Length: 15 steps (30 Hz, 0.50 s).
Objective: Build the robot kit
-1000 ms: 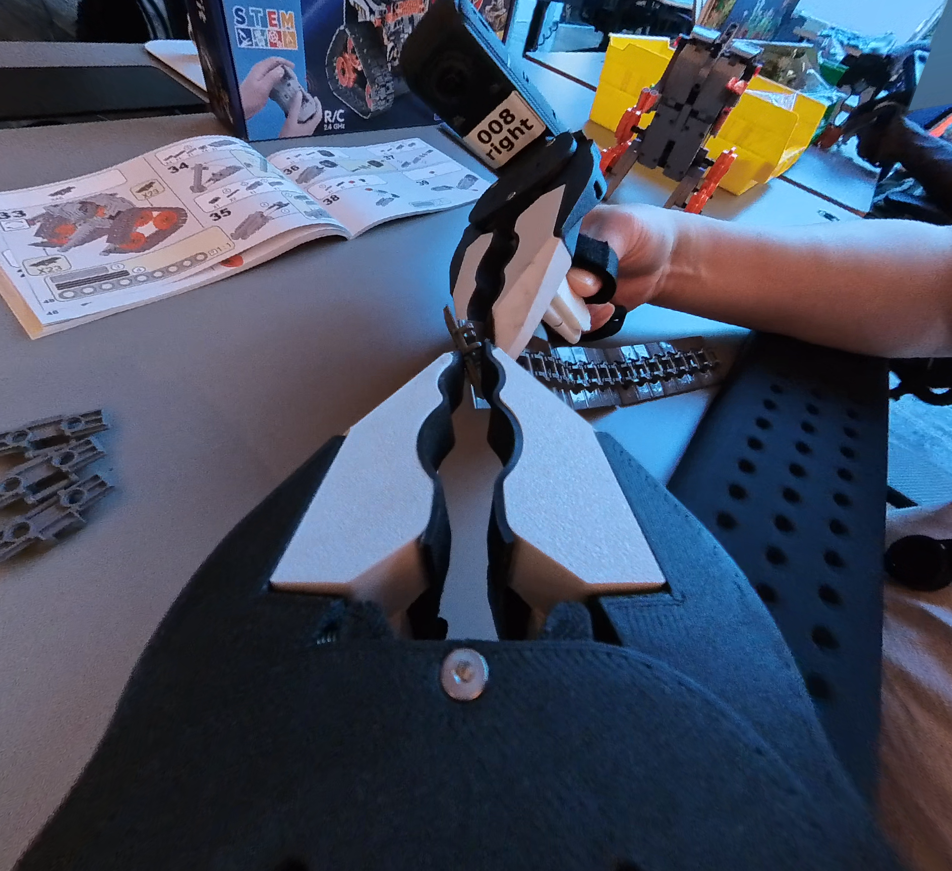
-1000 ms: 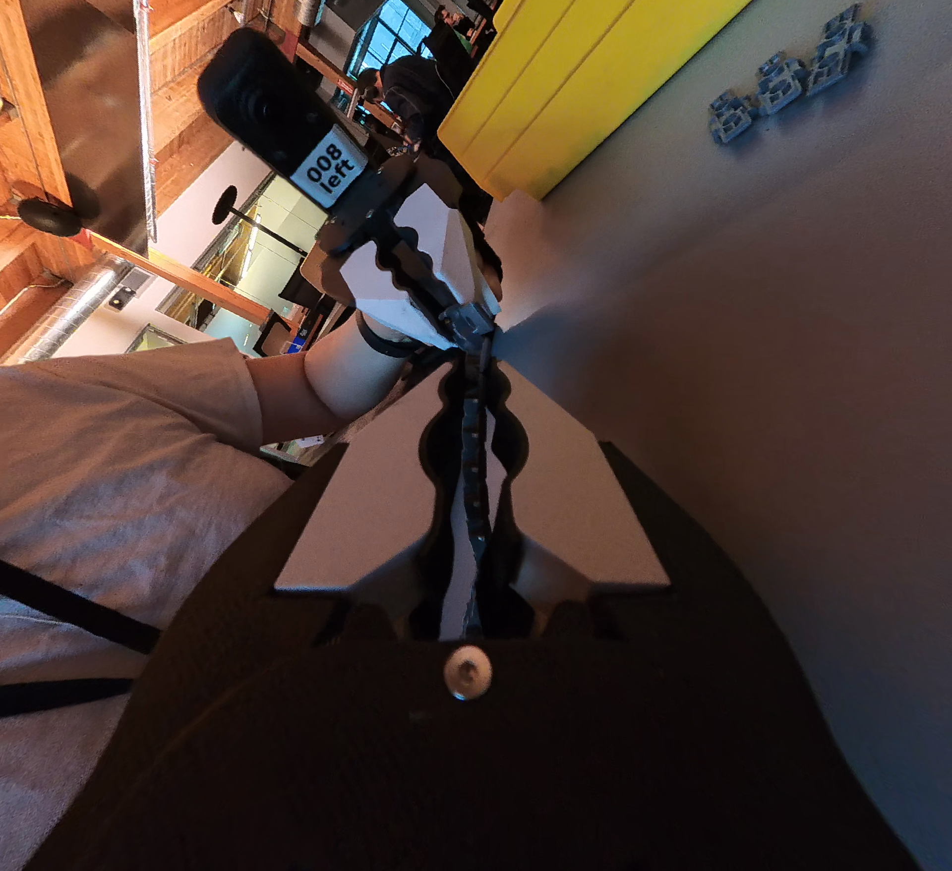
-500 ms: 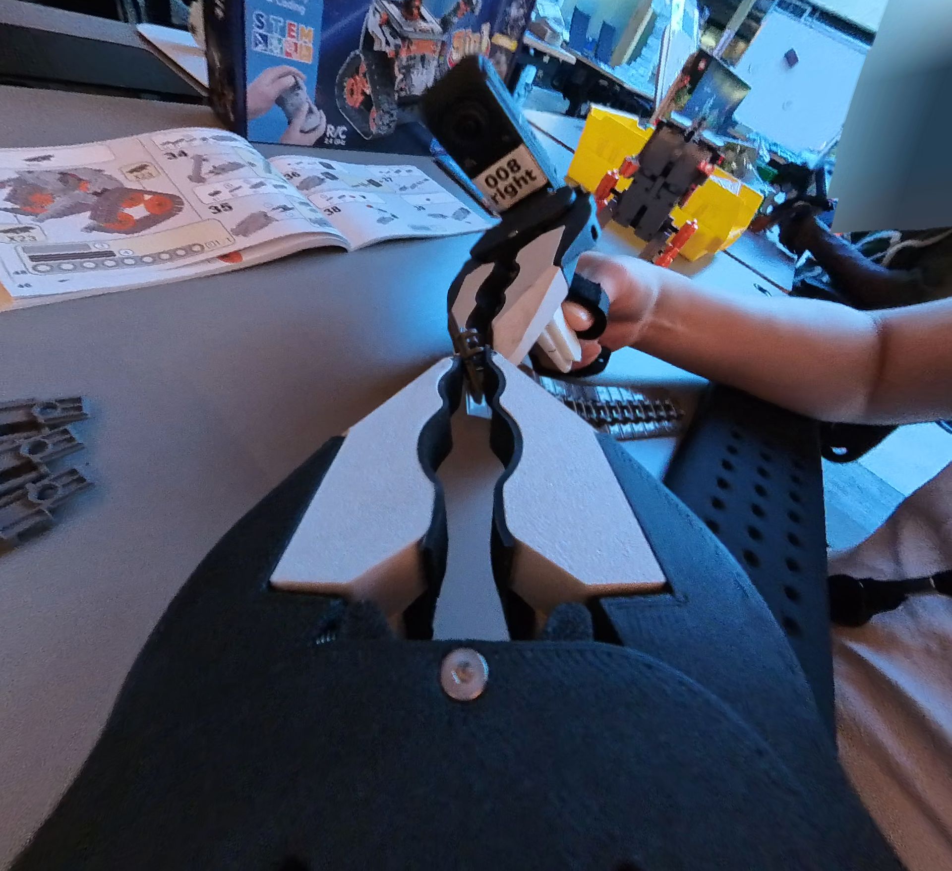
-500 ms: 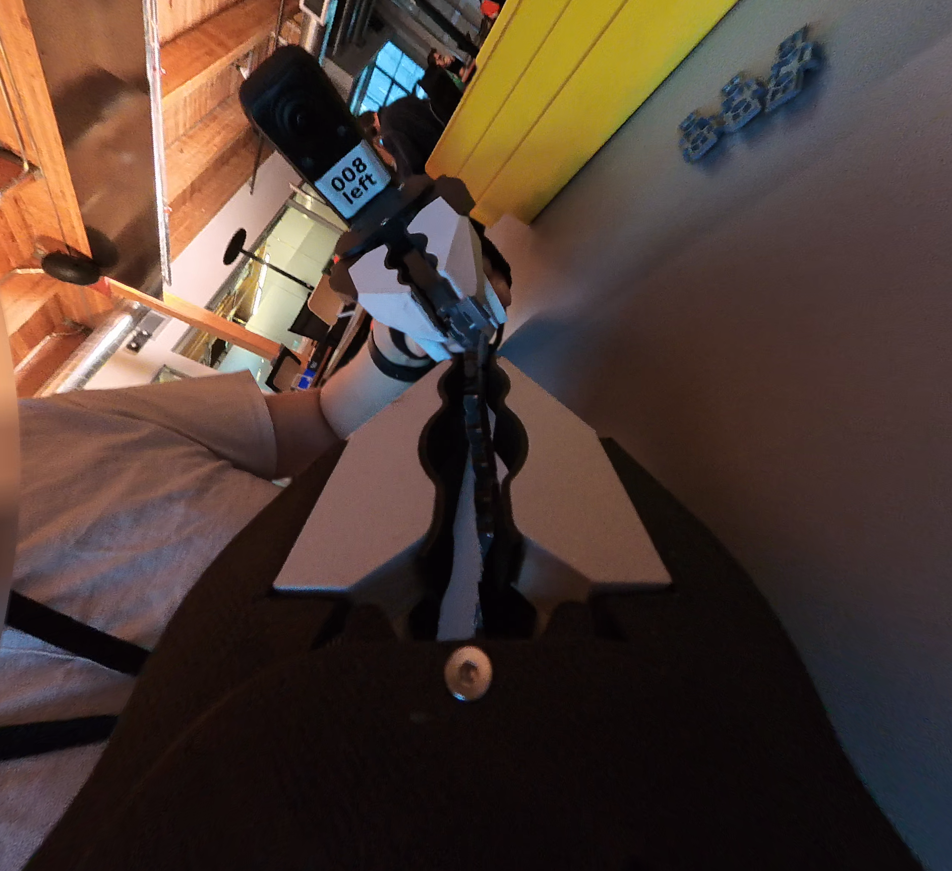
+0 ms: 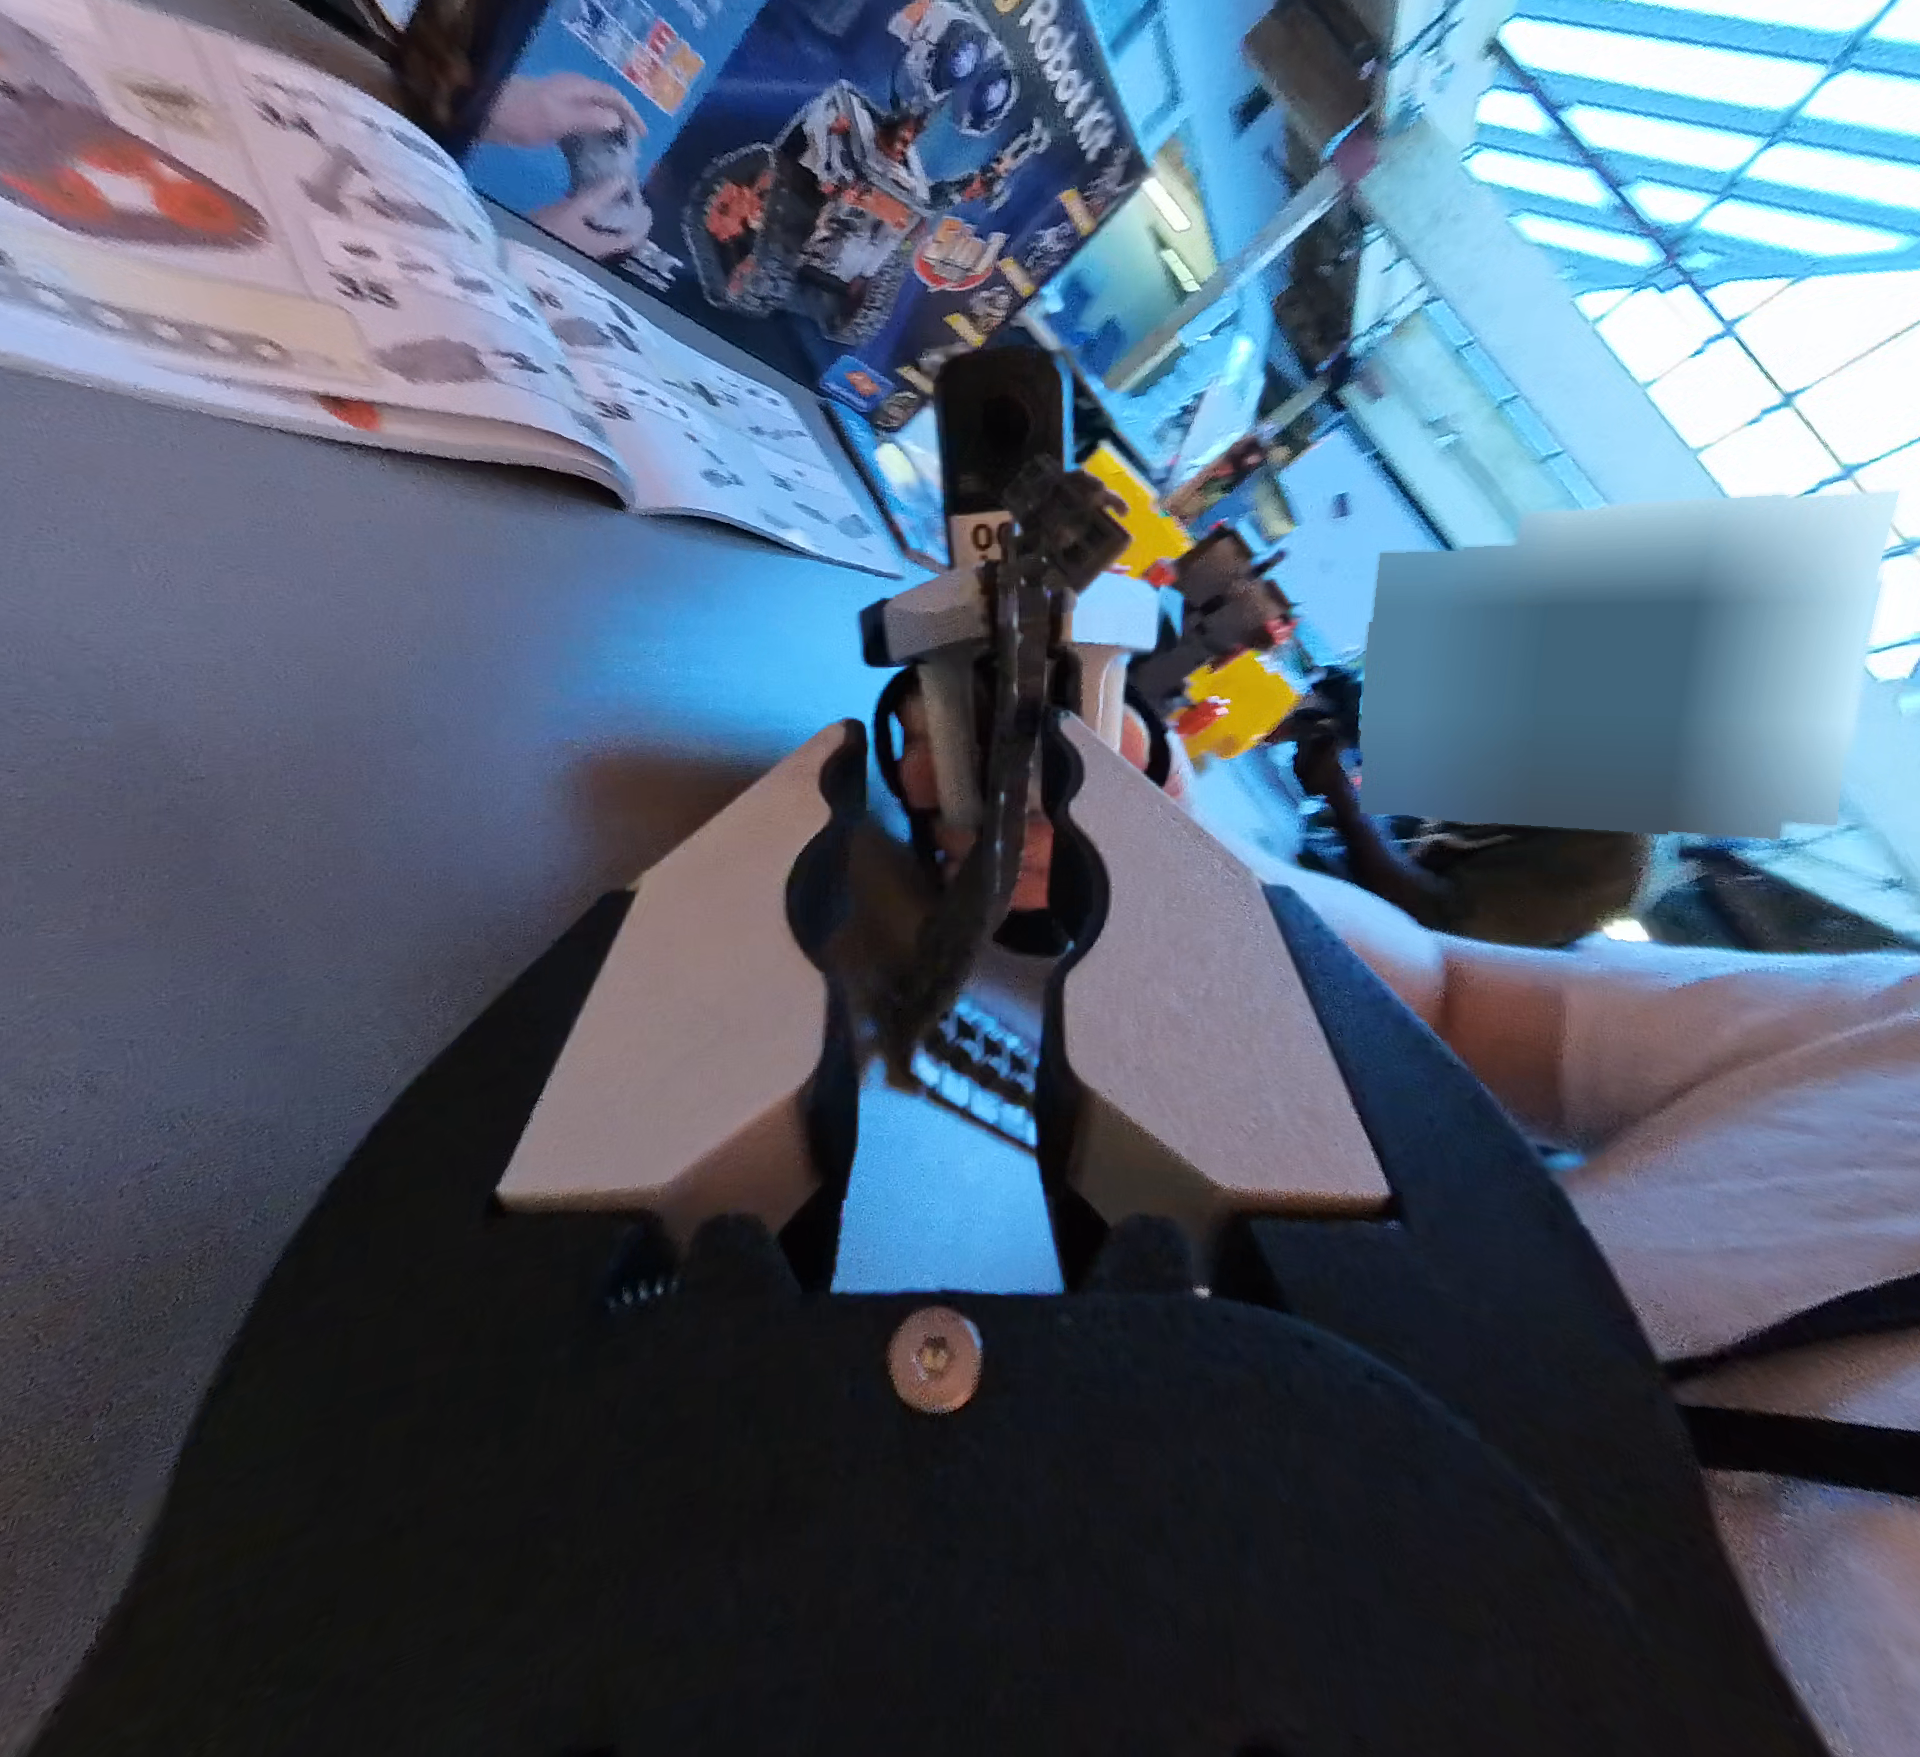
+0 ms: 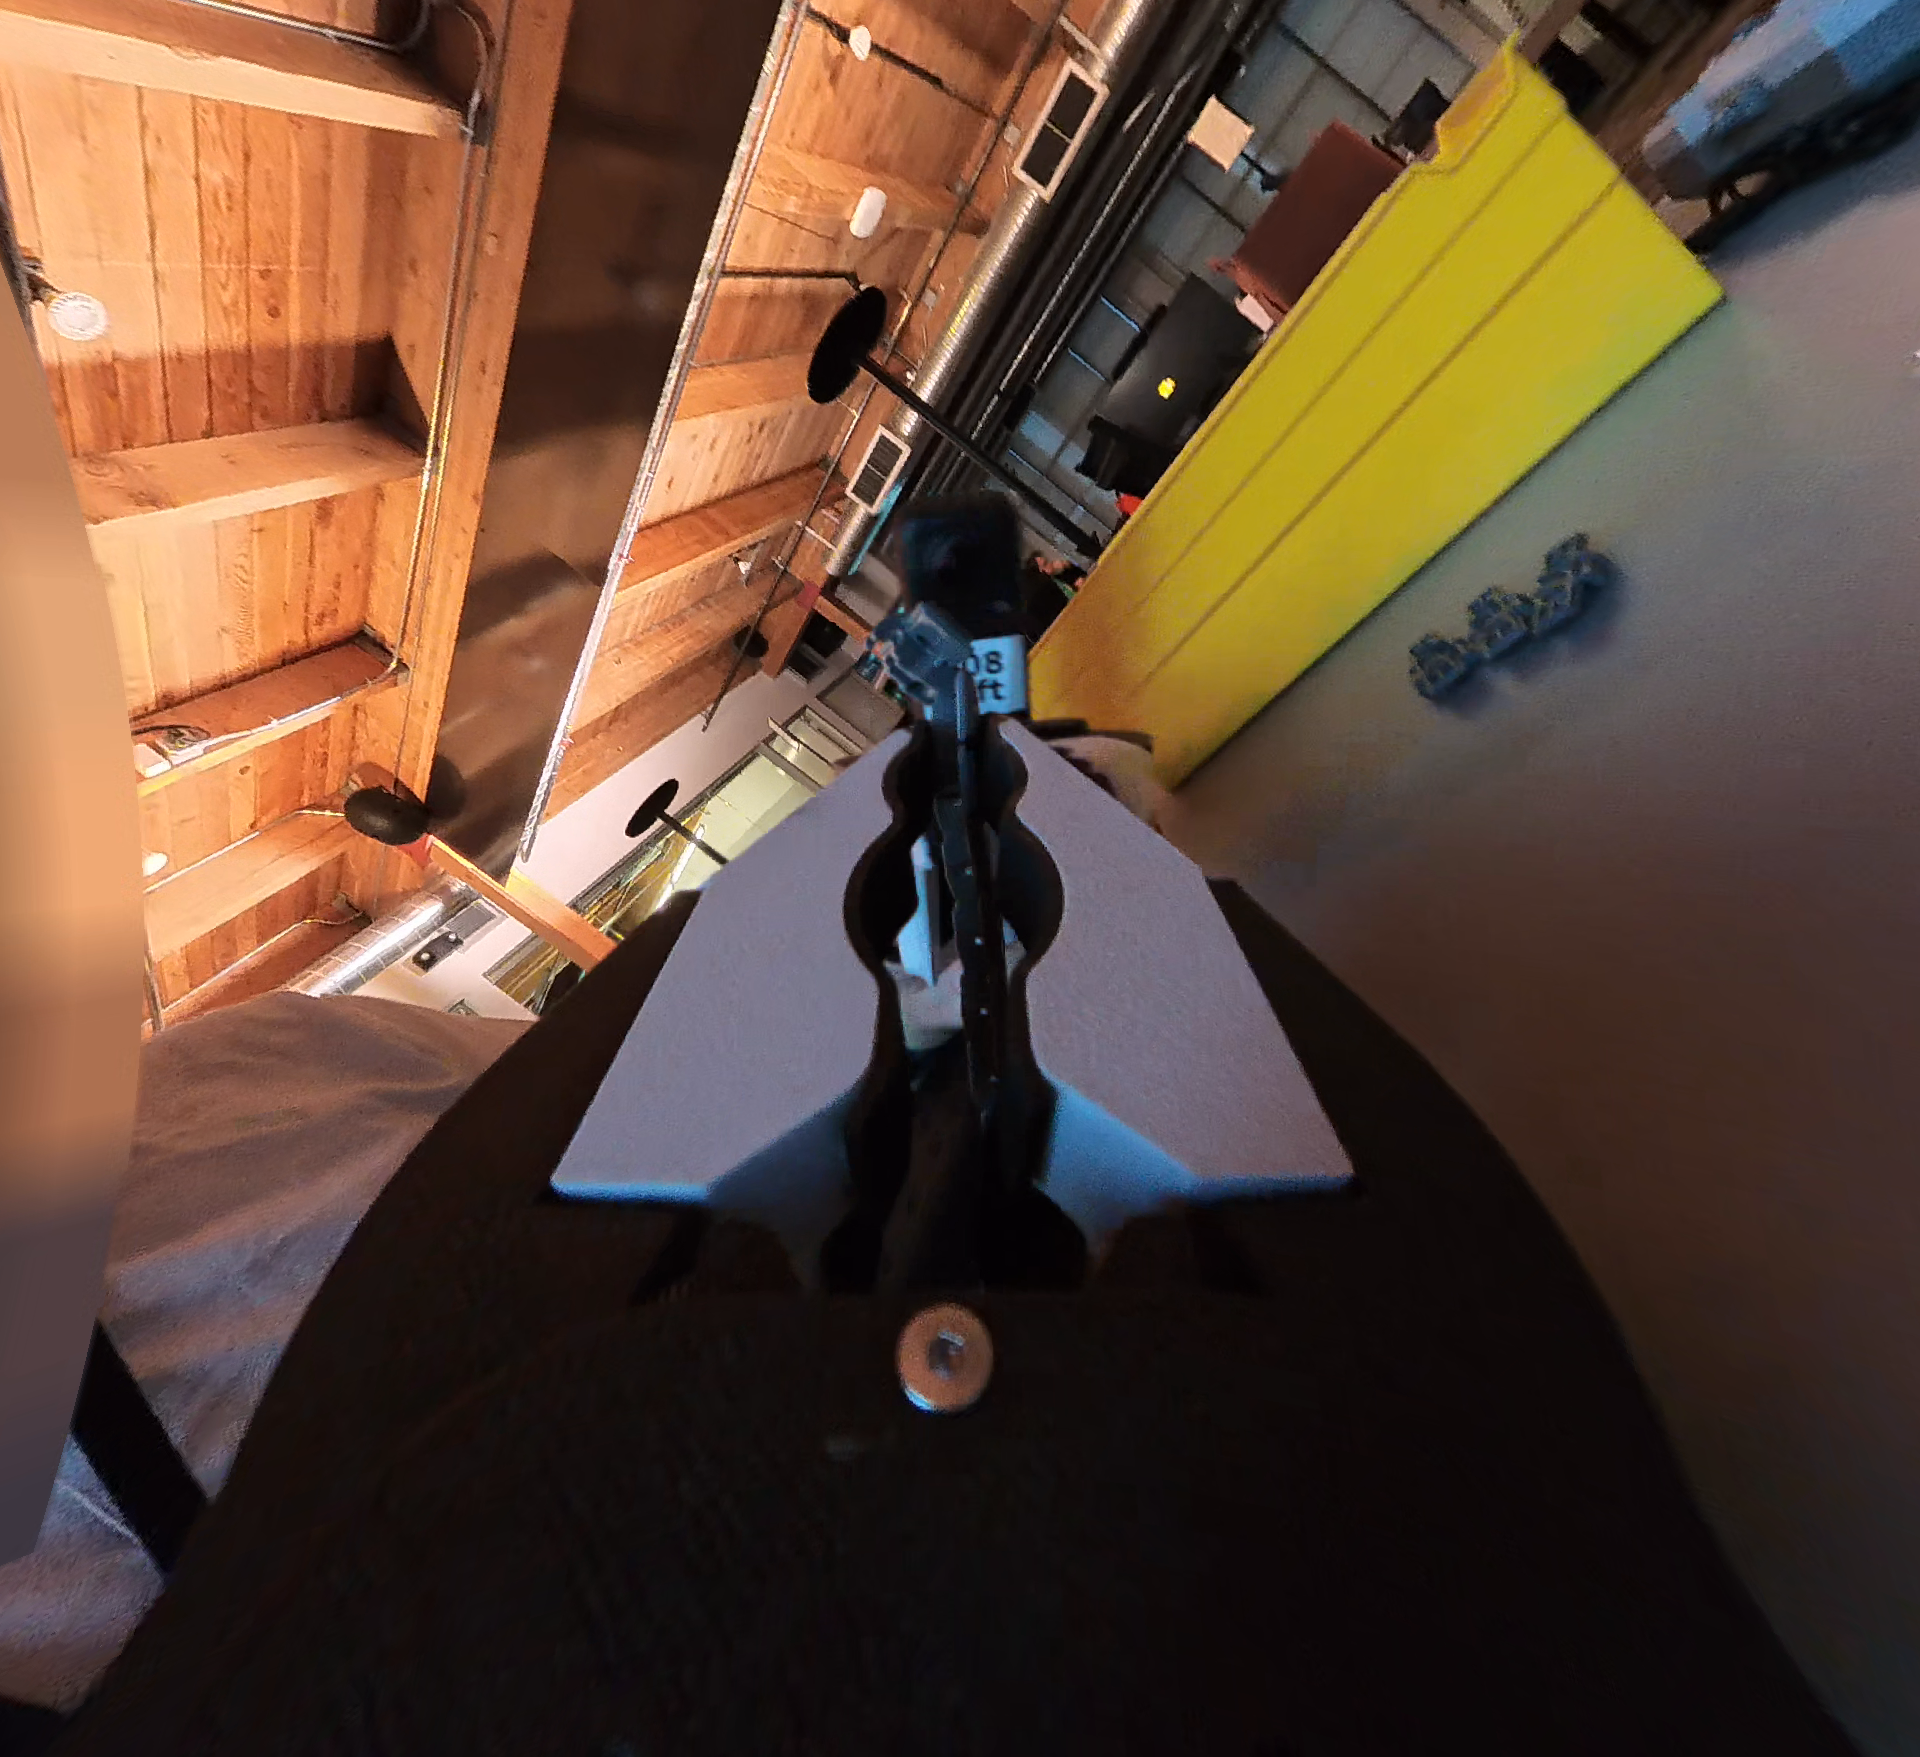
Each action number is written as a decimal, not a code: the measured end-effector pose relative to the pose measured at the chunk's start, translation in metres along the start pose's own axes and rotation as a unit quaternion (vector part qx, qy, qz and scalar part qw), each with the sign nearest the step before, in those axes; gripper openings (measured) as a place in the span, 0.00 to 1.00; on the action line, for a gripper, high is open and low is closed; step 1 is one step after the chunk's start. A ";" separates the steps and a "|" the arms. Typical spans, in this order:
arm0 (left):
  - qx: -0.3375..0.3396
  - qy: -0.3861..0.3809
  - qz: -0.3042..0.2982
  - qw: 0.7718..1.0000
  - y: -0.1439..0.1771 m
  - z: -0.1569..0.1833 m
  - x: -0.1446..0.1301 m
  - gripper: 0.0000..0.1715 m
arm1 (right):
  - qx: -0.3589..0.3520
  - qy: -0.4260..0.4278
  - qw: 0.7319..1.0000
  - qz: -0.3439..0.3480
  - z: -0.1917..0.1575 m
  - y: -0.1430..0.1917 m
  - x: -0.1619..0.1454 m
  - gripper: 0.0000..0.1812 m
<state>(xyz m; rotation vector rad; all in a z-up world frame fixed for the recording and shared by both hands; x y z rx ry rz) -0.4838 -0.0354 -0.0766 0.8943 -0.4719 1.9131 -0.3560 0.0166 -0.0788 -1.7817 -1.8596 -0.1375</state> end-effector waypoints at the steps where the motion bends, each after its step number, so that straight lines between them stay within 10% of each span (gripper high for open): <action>1: -0.022 0.018 -0.002 1.000 -0.004 0.000 -0.001 0.16 | 0.000 0.007 1.000 0.003 -0.001 -0.001 -0.001 0.03; 7: -0.063 0.028 -0.027 0.997 -0.016 0.001 0.003 0.03 | -0.032 0.064 0.997 0.013 -0.002 0.004 0.003 0.03; 15: 0.044 -0.092 -0.076 0.992 -0.016 0.005 0.002 0.04 | -0.094 0.173 0.980 -0.037 -0.010 0.016 0.014 0.15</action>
Point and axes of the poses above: each gripper's, where its closed fingertips meet, y back along the fingers, x out of its top, z = x × y across the jaws, the point moved 8 cm from there along y, back along the fingers, and after that the axes turned 6 degrees about -y, right-handed, at the moved point
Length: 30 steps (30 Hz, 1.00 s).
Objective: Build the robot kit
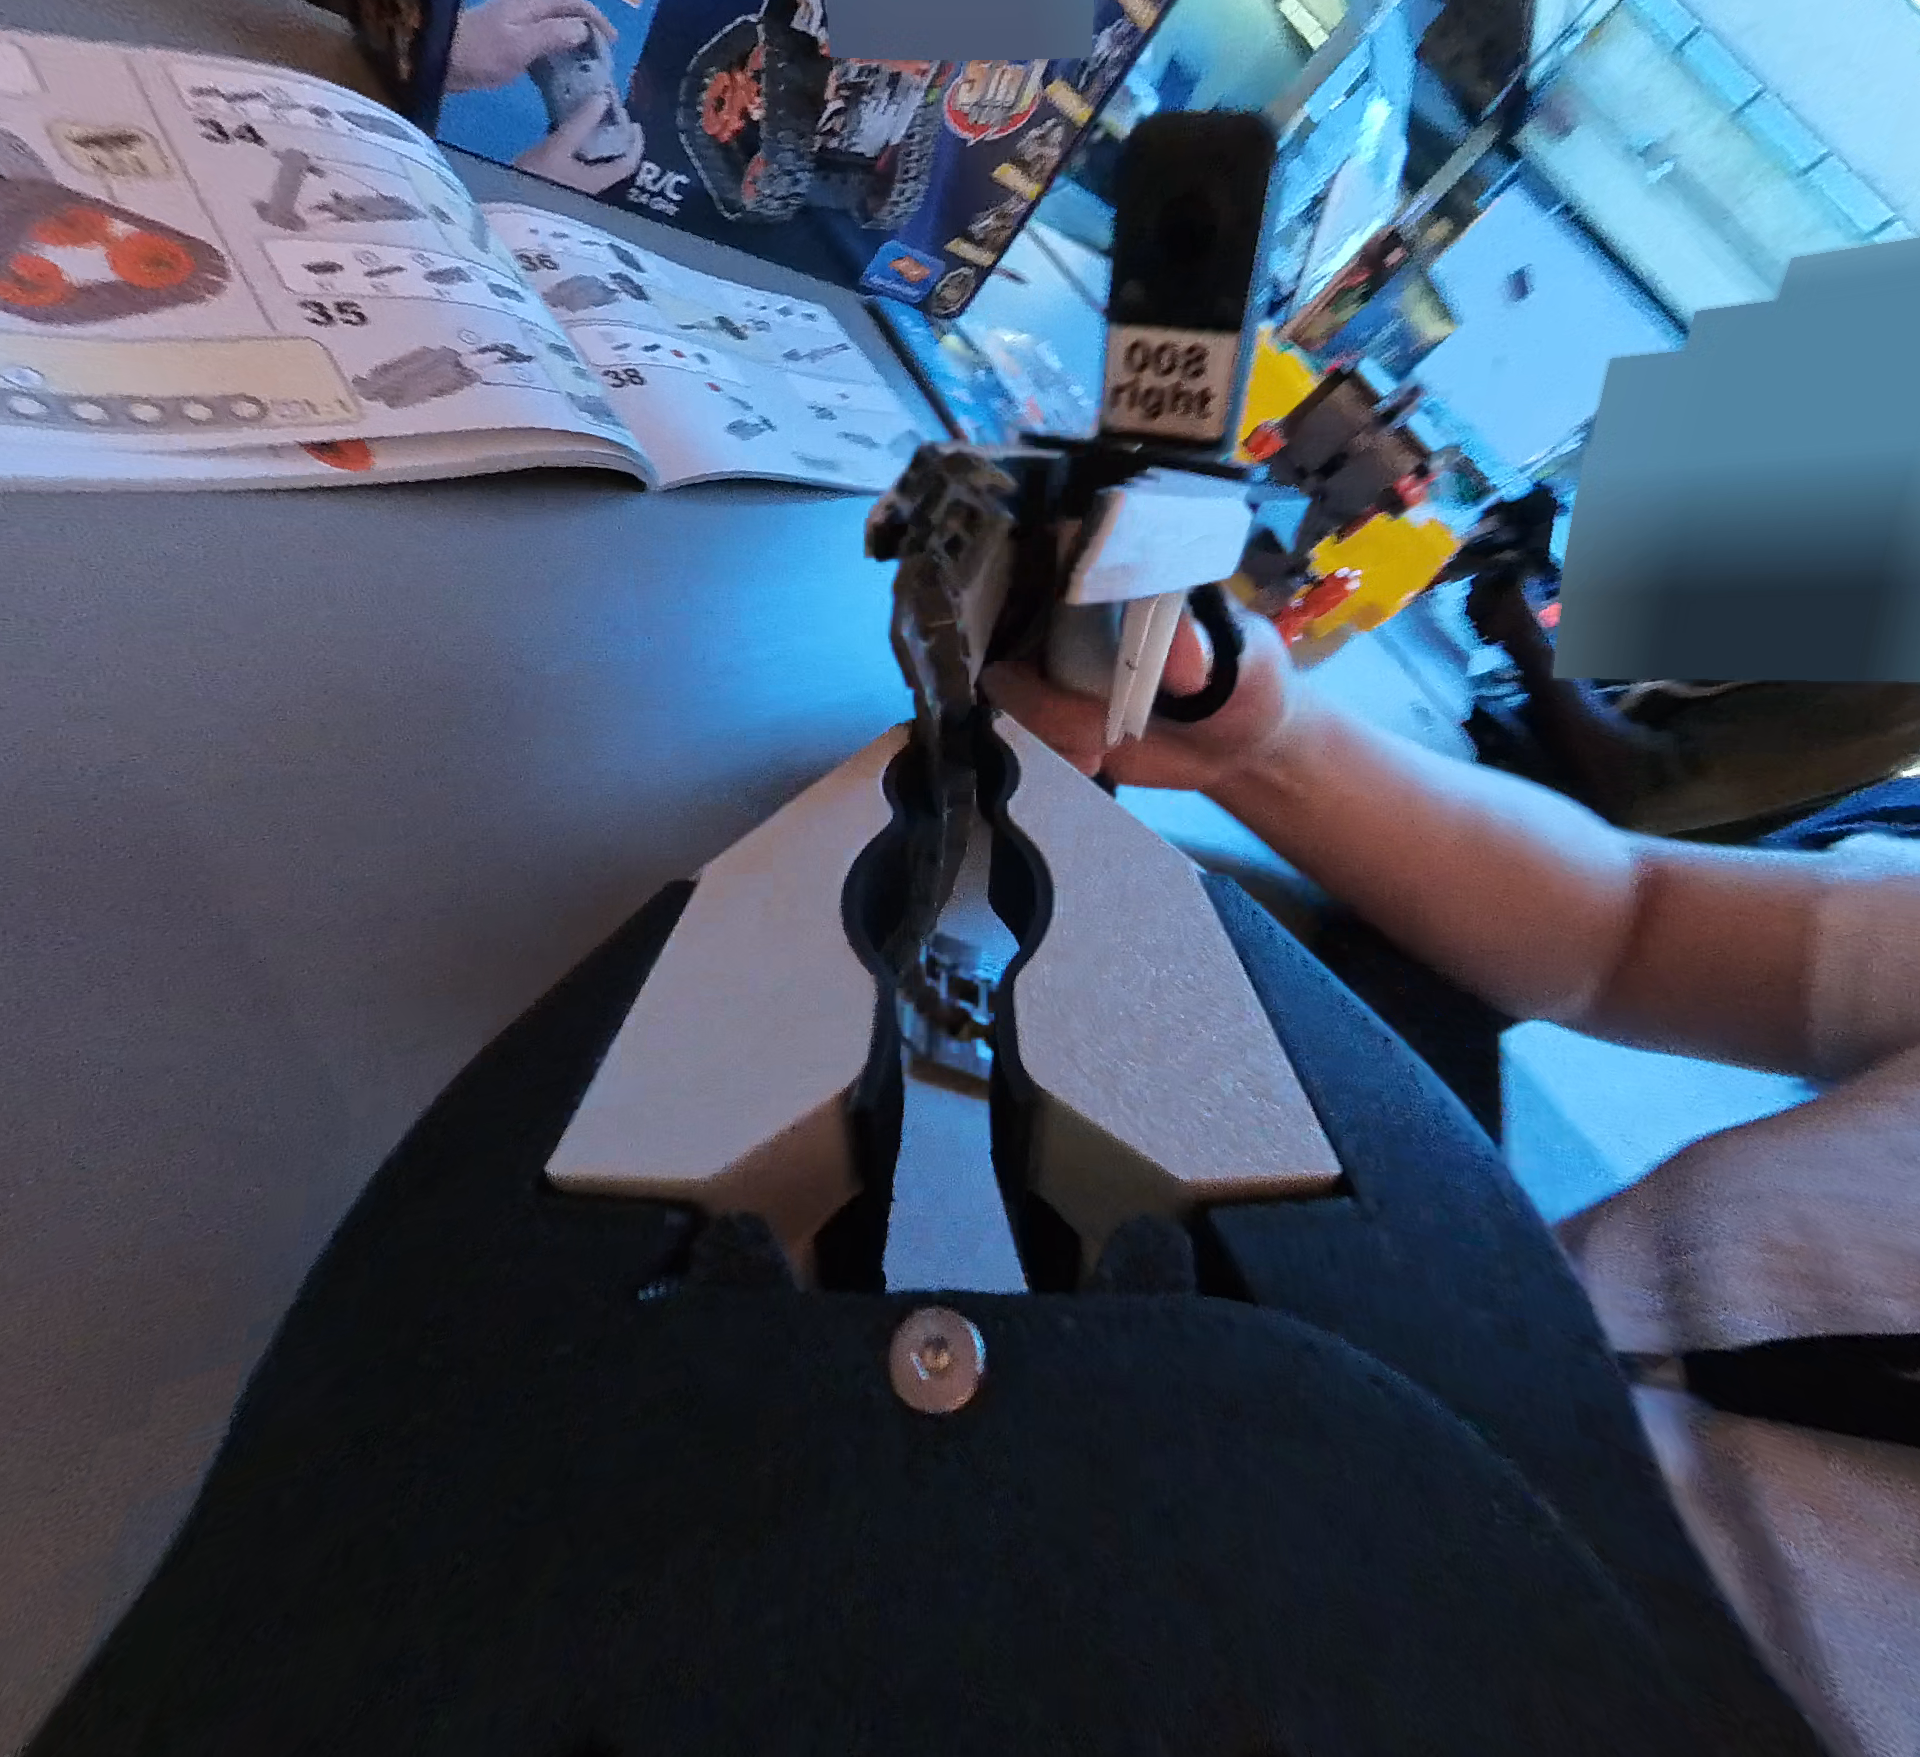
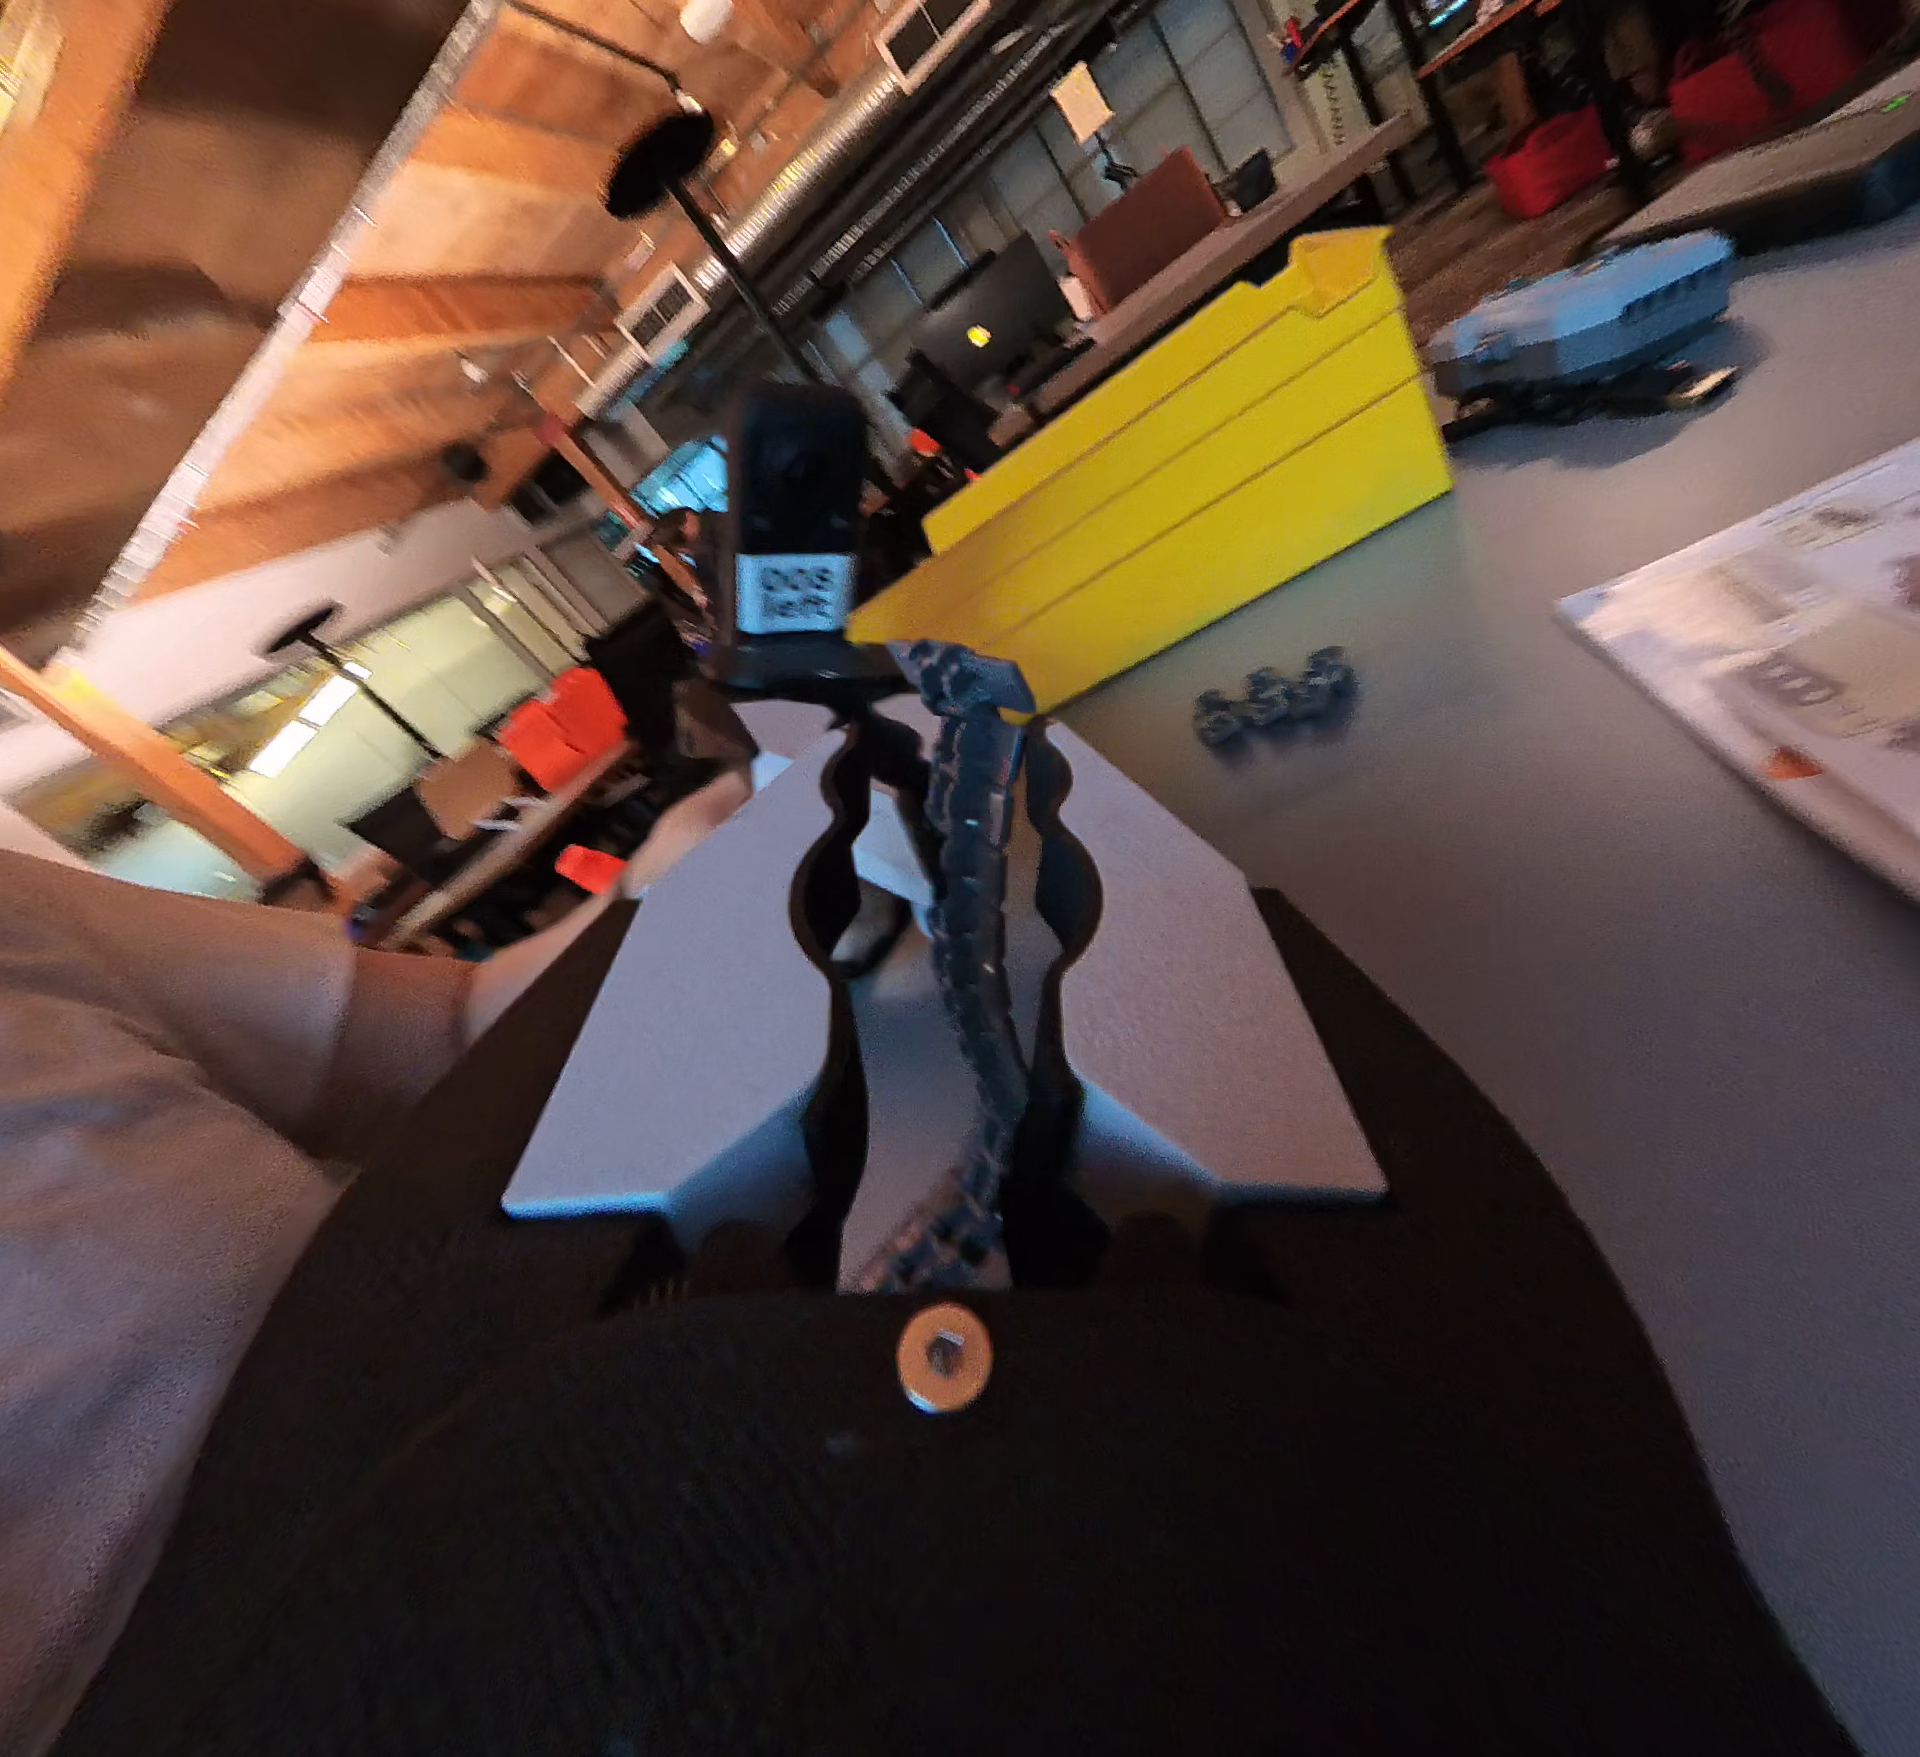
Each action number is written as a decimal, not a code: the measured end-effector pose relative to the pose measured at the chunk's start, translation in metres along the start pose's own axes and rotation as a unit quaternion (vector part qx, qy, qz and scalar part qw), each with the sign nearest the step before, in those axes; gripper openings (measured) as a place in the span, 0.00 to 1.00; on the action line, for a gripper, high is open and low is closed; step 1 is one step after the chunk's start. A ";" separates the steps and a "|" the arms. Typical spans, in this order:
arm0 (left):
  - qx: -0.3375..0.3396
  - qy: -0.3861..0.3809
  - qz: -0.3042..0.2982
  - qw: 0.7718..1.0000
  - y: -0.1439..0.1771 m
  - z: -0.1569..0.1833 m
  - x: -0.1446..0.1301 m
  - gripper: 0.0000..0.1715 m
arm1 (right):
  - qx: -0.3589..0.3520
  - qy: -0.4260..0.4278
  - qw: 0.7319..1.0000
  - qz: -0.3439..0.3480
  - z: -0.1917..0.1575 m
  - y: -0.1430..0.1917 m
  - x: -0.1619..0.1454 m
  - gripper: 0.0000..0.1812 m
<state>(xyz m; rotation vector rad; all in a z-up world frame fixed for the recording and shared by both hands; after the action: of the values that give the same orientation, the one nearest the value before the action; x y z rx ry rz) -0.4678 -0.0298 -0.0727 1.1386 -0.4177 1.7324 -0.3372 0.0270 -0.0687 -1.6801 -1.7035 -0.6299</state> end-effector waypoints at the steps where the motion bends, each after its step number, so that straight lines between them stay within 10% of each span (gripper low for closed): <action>1: 0.022 -0.023 -0.008 0.999 0.000 0.002 0.000 0.04 | -0.019 0.027 0.999 -0.008 0.000 0.002 0.001 0.15; 7: 0.123 -0.190 -0.100 0.969 -0.008 0.013 -0.007 0.04 | -0.129 0.254 0.954 -0.098 -0.022 0.012 0.005 0.20; 14: 0.068 -0.247 -0.163 0.953 -0.024 0.021 -0.007 0.04 | -0.251 0.412 0.842 -0.243 -0.042 0.032 -0.005 0.26; 22: -0.096 -0.178 -0.233 0.951 -0.053 0.004 0.022 0.04 | -0.194 0.226 0.936 -0.188 -0.007 0.060 -0.003 0.21; 30: -0.183 -0.146 -0.307 0.923 -0.081 -0.005 0.029 0.04 | -0.216 0.354 0.897 -0.155 -0.015 0.071 0.005 0.21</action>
<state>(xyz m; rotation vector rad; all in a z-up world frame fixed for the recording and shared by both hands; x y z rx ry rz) -0.4027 0.0270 -0.0685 1.0991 -0.4757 0.8966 -0.2644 0.0238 -0.0628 -1.1931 -1.3362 -1.6449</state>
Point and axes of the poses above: each gripper's, where its closed fingertips meet, y back along the fingers, x out of its top, z = x × y across the jaws, the point moved 8 cm from there along y, back along the fingers, and after that the axes turned 6 degrees about -y, right-handed, at the moved point
